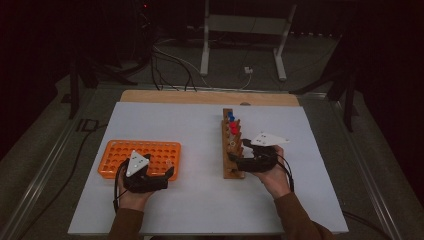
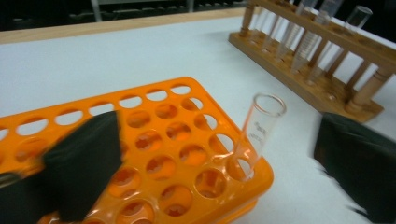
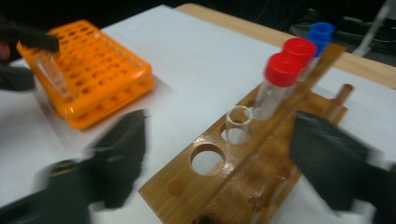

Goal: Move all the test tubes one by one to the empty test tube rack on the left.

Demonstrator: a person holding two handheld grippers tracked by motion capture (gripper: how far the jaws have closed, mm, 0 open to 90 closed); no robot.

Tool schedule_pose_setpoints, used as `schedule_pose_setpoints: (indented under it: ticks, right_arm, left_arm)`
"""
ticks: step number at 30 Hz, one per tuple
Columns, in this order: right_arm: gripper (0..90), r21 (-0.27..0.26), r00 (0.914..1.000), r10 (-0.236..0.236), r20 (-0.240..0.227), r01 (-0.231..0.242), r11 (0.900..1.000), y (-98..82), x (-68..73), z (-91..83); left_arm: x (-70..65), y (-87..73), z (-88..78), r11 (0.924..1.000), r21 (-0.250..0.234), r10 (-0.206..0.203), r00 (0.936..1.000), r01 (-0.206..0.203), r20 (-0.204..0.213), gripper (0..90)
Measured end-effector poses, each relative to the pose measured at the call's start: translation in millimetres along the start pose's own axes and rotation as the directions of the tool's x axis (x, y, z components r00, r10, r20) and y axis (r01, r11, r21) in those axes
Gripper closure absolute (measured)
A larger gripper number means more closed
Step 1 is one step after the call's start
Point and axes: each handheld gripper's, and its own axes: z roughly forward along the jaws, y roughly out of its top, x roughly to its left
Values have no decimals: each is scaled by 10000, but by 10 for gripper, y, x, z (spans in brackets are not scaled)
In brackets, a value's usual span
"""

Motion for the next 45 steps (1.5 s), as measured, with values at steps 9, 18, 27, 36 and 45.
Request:
schedule_pose_setpoints:
  ticks: [9,18,27,36,45]
  right_arm:
    - [671,494,9974,-58,724,22,9988,-20,-26,259]
    - [757,467,9942,-212,1057,163,9988,-1,-17,352]
    - [760,590,9945,-178,1028,118,9982,22,-26,364]
    - [761,477,9954,-161,945,117,9988,106,-3,281]
    - [761,170,9956,-278,900,264,9995,265,6,143]
  left_arm:
    - [36,10,-59,9985,-471,-269,9995,277,158,4]
    - [27,0,-49,9983,-453,-341,9989,355,326,24]
    - [16,-2,-38,9982,-442,-384,9983,404,439,24]
    - [8,24,-34,9982,-491,-302,9979,330,569,25]
    - [-132,165,-34,9973,-580,478,9968,-441,638,37]
